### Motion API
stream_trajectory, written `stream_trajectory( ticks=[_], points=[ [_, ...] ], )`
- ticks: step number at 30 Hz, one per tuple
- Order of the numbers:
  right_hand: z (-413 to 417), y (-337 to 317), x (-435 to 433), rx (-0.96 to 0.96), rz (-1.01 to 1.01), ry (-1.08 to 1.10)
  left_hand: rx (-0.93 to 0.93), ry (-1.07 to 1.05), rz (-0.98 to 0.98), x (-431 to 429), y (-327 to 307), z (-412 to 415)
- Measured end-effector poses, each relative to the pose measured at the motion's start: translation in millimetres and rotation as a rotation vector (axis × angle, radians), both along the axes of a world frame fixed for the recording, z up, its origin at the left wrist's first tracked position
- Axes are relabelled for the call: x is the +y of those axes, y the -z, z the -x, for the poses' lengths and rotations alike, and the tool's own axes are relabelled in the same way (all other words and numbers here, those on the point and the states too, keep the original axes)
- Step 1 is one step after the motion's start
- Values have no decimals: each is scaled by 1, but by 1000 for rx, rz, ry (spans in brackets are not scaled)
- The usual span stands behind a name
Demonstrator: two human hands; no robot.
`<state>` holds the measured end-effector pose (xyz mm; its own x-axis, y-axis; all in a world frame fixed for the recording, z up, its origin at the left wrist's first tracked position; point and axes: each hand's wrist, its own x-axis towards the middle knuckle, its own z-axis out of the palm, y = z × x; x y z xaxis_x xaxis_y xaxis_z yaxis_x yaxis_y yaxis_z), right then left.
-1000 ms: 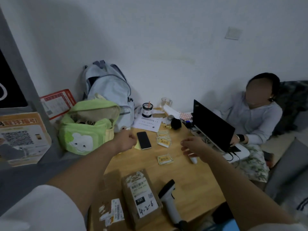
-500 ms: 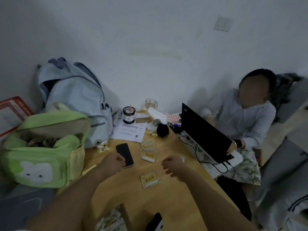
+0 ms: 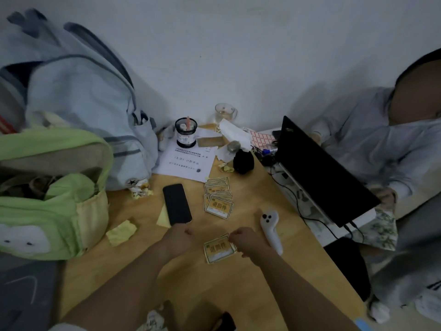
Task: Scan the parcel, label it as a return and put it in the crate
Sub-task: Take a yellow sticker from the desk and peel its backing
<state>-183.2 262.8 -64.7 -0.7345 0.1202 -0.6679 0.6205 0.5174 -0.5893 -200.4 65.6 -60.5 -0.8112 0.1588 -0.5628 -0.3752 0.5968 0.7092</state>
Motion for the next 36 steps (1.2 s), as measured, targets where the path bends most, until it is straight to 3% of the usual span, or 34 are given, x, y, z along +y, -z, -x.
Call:
stream_trajectory(
  ticks=[12, 19, 26, 36],
  points=[
    [24, 44, -13, -45, -112, 2, -183, 65, 58, 26, 56, -1],
    [25, 59, -17, -63, -98, 69, -117, 138, 193, 26, 70, -5],
    [20, 56, -21, -66, -189, -93, -133, 177, 201, 35, 75, -15],
    [31, 32, -11, 38, 221, 517, -119, -76, 21, 25, 49, 0]
  ],
)
